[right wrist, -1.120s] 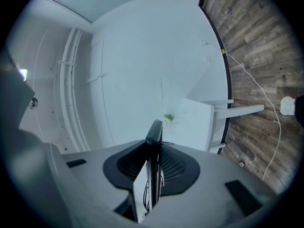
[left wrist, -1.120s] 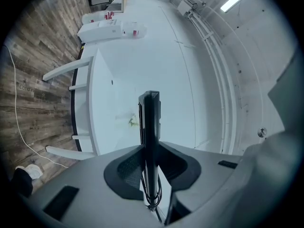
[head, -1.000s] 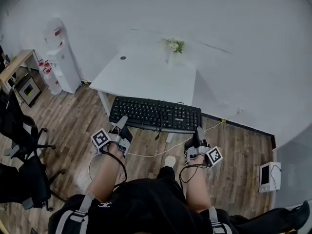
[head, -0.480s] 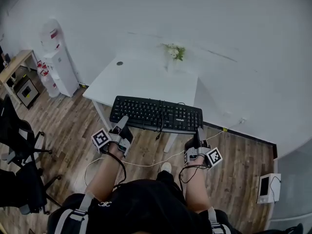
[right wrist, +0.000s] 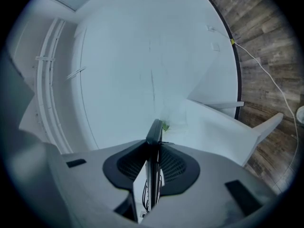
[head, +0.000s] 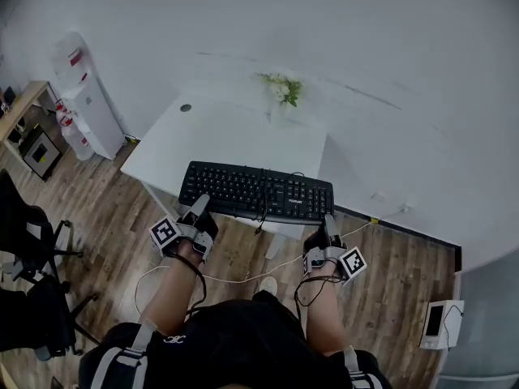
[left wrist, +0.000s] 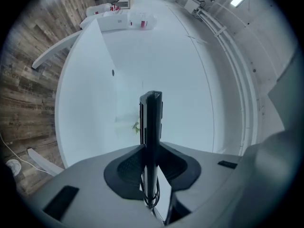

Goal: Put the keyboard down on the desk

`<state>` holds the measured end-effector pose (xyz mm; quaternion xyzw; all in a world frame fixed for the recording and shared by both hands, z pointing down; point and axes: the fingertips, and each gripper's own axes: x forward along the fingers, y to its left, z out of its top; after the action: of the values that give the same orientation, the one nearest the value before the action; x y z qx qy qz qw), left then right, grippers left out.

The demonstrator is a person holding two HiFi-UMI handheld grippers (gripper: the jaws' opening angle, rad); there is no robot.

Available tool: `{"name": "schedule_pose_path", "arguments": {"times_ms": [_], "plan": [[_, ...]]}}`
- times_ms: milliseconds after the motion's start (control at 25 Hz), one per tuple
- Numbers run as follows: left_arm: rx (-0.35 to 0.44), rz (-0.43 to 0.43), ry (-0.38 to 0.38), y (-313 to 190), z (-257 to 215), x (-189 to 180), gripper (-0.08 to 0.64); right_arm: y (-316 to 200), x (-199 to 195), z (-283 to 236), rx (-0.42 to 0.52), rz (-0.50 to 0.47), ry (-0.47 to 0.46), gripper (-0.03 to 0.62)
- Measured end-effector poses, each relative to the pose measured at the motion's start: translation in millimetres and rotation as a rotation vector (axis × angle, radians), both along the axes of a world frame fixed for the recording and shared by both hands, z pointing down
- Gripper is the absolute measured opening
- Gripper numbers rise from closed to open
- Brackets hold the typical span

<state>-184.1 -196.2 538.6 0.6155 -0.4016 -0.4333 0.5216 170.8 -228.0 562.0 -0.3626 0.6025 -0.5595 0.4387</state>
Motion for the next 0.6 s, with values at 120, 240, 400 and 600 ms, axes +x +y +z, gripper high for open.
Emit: {"name": "schedule_pose_path", "arguments": {"times_ms": [120,240,400,600], "plan": [[-0.021,-0.011,0.003,-35,3,9,0.08,-36,9,7,-0.022,-0.012,-0.002,0.081],[-0.051,-0.021,0.004,-83,13,22,0.08,-86,21,19,-0.052,-0.028,0.011,0.081],[-0.081,-0.034,-0.001,-121,22,37,0.08,-128,34,31,-0.086,-0.05,0.014,0.081],[-0.12,-0.063,-0.005,-162,36,37,0.08,-177,32,46,-0.123,-0.092,0.015,0.081]]}}
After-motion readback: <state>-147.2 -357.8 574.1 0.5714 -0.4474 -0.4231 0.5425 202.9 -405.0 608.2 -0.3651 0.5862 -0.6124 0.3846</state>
